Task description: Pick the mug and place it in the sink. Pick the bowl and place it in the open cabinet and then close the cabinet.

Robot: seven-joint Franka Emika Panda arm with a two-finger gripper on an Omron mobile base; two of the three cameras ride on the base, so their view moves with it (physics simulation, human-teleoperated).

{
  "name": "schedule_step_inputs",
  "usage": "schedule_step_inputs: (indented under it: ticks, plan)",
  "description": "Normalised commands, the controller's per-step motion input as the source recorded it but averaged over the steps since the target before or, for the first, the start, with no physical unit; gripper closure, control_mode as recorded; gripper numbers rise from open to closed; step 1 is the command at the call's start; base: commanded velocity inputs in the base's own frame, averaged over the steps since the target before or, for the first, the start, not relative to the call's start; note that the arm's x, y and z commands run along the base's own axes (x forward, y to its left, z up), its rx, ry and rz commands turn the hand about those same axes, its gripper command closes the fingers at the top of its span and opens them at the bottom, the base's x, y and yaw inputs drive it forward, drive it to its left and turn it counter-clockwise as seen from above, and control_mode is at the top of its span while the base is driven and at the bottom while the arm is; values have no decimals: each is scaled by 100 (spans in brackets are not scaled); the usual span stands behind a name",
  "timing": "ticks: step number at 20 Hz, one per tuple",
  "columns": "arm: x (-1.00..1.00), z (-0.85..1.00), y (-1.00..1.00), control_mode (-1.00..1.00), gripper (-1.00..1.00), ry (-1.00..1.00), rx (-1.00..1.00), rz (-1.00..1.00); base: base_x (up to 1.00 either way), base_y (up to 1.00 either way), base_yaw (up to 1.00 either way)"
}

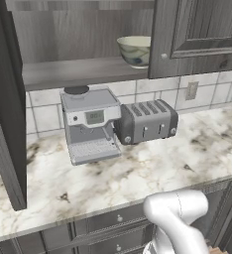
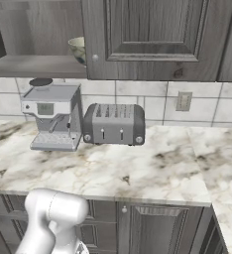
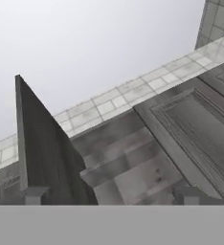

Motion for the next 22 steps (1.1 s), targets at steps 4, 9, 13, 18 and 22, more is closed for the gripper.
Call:
schedule_step_inputs:
  ticks: [4, 9, 13, 18, 22]
  plan:
    - [-40, -99, 100, -100, -100, -32, 0, -13, 0, 0, 0]
    - [2, -94, 100, -100, -100, -16, 0, -21, 0, 0, 0]
    - [17, -69, 100, -100, -100, -3, 4, -22, 0, 0, 0]
    - [41, -55, 97, -100, -100, 0, 3, -24, 0, 0, 0]
    - [77, -32, 62, -100, -100, 0, 1, -27, 0, 0, 0]
